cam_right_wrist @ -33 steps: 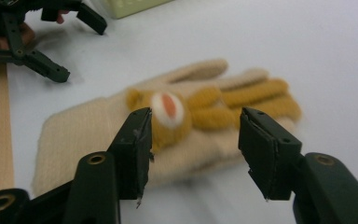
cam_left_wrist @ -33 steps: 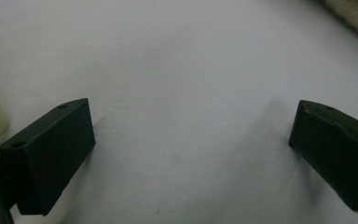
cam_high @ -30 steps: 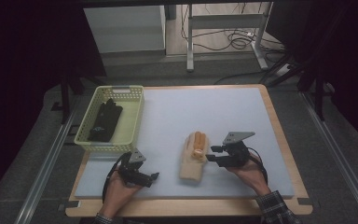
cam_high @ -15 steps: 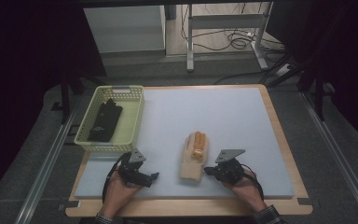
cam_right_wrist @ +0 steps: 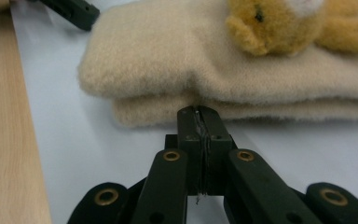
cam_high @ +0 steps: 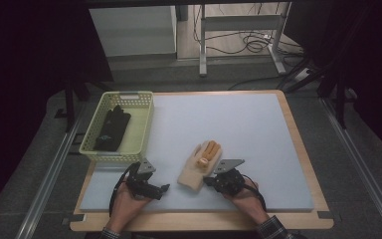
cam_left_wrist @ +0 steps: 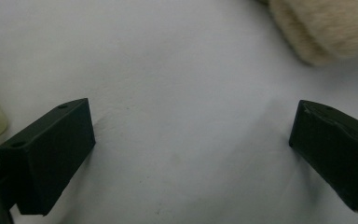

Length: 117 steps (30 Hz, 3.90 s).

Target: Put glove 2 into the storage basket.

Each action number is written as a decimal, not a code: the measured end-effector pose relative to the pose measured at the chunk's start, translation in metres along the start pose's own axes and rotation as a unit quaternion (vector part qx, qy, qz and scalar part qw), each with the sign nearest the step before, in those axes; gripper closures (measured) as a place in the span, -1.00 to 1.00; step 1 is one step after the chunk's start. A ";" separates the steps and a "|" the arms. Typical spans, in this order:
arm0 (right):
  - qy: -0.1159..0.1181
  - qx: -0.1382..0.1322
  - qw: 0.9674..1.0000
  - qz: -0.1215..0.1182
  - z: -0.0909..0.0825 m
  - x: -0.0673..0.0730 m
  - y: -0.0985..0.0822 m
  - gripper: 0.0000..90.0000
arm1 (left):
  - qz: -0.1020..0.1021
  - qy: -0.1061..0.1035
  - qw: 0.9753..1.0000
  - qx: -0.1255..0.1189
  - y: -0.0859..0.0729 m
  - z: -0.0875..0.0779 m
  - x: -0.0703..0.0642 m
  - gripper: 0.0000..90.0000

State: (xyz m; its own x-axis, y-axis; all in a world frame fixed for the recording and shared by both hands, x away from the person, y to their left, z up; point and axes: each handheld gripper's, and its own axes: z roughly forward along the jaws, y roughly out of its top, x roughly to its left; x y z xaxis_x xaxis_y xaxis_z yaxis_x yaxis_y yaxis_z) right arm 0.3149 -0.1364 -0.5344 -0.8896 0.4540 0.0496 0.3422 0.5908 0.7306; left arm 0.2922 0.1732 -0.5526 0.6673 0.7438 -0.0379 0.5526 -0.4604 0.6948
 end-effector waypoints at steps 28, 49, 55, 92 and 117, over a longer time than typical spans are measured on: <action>-0.052 -0.023 0.998 0.008 -0.019 -0.006 0.003 0.18 | 0.000 0.000 1.000 0.000 0.000 0.000 0.000 -1.00; -0.159 -0.031 0.983 0.087 -0.075 -0.047 -0.045 -0.41 | 0.000 0.001 1.000 -0.001 0.000 0.000 0.000 -0.99; -0.179 -0.024 0.979 0.098 -0.082 -0.056 -0.057 -0.49 | -0.002 0.000 1.000 0.001 0.000 0.000 0.000 -0.97; -0.186 0.002 0.977 0.105 -0.077 -0.064 -0.065 -0.65 | -0.001 -0.045 0.999 0.014 0.060 -0.005 -0.023 -1.00; -0.185 0.002 0.977 0.105 -0.077 -0.064 -0.065 -0.65 | 0.036 -0.026 0.996 0.083 0.107 0.073 -0.049 -0.75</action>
State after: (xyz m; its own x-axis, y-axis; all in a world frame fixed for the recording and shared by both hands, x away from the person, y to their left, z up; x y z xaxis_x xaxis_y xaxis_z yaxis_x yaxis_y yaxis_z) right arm 0.3259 -0.2554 -0.5325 -0.6295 0.7752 -0.0525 0.5071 0.4612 0.7281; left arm 0.3548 0.0519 -0.5282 0.7313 0.6813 -0.0319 0.5734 -0.5889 0.5696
